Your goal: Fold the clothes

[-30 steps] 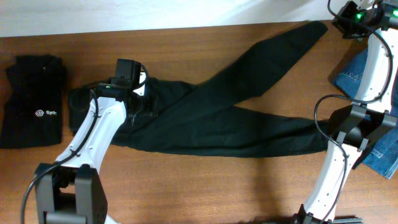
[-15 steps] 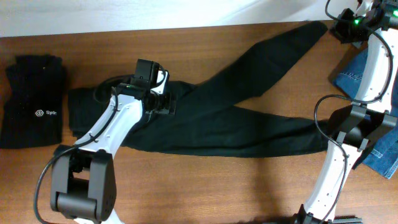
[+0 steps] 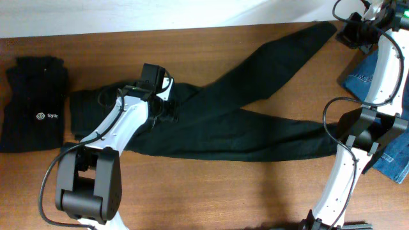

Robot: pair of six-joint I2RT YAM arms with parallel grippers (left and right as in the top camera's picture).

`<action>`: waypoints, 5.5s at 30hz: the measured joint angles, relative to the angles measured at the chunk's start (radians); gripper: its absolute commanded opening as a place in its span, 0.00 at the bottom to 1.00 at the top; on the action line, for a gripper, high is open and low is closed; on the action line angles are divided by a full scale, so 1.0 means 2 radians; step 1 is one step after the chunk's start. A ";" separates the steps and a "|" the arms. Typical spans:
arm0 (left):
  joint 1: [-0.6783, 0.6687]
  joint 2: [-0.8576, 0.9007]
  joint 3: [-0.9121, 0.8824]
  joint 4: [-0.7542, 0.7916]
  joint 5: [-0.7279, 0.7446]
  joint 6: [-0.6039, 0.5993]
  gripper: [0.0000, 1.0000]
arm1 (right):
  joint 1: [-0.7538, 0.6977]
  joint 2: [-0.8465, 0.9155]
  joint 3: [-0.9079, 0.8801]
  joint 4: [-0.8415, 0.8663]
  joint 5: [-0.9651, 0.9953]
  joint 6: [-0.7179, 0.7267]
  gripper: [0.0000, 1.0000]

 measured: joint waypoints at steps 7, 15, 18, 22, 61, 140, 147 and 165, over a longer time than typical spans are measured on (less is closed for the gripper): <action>-0.003 0.000 0.000 -0.045 -0.001 0.026 0.75 | 0.000 0.000 0.000 -0.001 -0.002 -0.009 0.04; -0.037 0.000 0.000 -0.025 -0.034 0.077 0.86 | 0.000 0.000 0.000 -0.001 -0.002 -0.012 0.04; -0.039 0.003 0.000 -0.024 -0.043 0.088 0.85 | 0.000 0.000 0.000 -0.001 -0.002 -0.013 0.04; -0.038 0.018 0.000 -0.022 -0.051 0.095 0.80 | 0.000 0.000 0.000 -0.001 -0.002 -0.013 0.04; -0.039 0.042 0.055 -0.157 -0.060 0.122 0.01 | 0.060 -0.004 0.000 -0.161 0.038 -0.060 0.04; 0.020 -0.008 0.150 -0.183 0.026 0.126 0.01 | 0.036 -0.161 -0.014 -0.161 0.087 -0.116 0.04; 0.026 0.067 0.137 -0.181 0.043 0.125 0.01 | 0.039 -0.311 -0.194 -0.160 0.087 -0.138 0.04; 0.027 0.130 0.127 -0.165 0.048 0.125 0.01 | 0.037 -0.405 -0.678 0.027 0.073 -0.090 0.04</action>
